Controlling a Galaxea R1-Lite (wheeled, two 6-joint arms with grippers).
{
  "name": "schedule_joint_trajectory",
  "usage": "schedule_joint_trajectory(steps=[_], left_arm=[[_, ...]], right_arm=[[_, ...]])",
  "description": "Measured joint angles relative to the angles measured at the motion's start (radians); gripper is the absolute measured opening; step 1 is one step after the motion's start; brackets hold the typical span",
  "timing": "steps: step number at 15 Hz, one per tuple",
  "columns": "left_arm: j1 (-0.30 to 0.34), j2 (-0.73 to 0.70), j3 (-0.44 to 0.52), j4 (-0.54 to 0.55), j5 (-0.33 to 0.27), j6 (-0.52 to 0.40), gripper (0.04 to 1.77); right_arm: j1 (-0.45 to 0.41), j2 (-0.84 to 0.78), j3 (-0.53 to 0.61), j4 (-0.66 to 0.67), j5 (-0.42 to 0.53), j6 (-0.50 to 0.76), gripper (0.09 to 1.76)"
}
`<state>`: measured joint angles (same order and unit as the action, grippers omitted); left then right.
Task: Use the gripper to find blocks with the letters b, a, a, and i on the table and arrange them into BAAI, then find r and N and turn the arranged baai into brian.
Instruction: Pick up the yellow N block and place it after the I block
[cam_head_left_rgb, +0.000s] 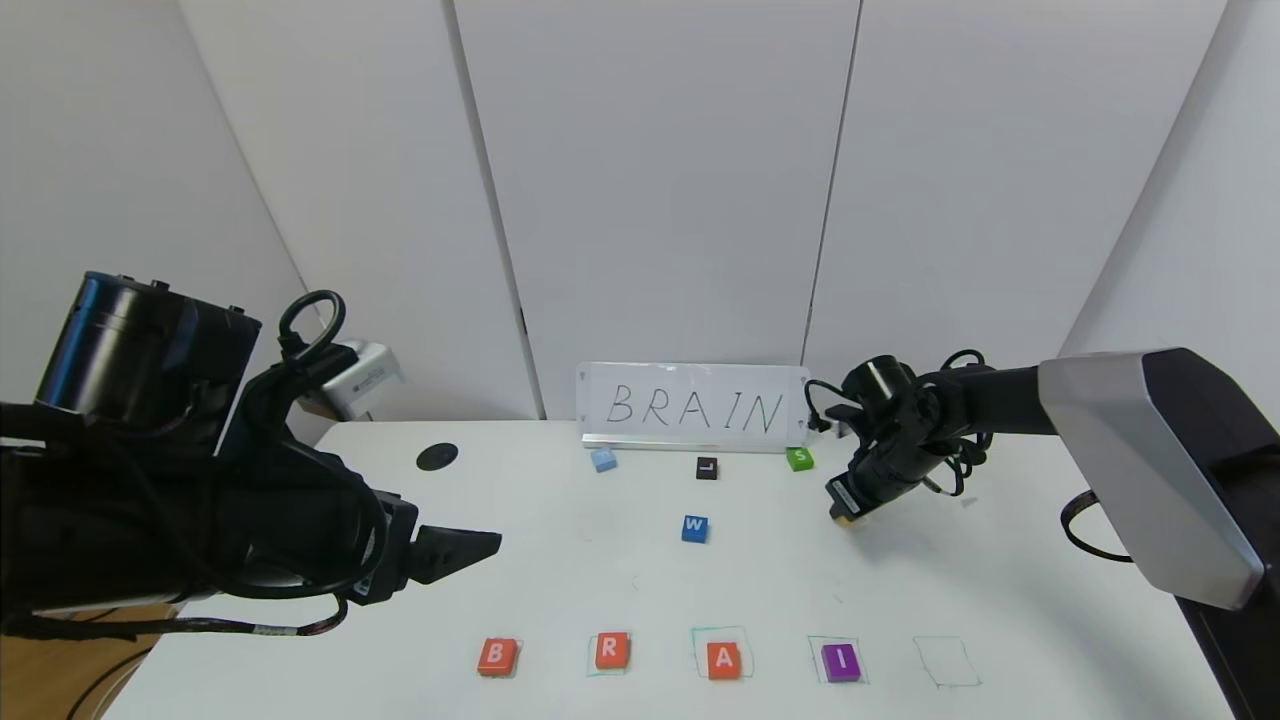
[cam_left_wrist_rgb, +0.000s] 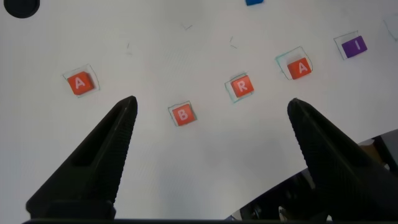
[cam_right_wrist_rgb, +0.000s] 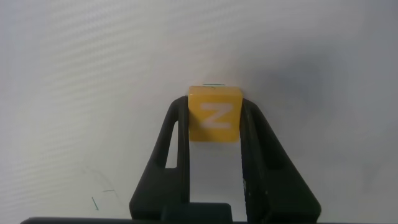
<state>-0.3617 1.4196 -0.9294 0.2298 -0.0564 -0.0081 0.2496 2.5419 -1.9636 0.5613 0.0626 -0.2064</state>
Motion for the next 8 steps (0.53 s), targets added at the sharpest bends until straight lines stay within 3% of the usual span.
schedule_joint_trajectory(steps=[8], left_arm=[[0.000,0.006,0.004,-0.001,0.003,0.007,1.72]], right_arm=[[-0.004,-0.005,0.001,0.006,0.000,0.001,0.53]])
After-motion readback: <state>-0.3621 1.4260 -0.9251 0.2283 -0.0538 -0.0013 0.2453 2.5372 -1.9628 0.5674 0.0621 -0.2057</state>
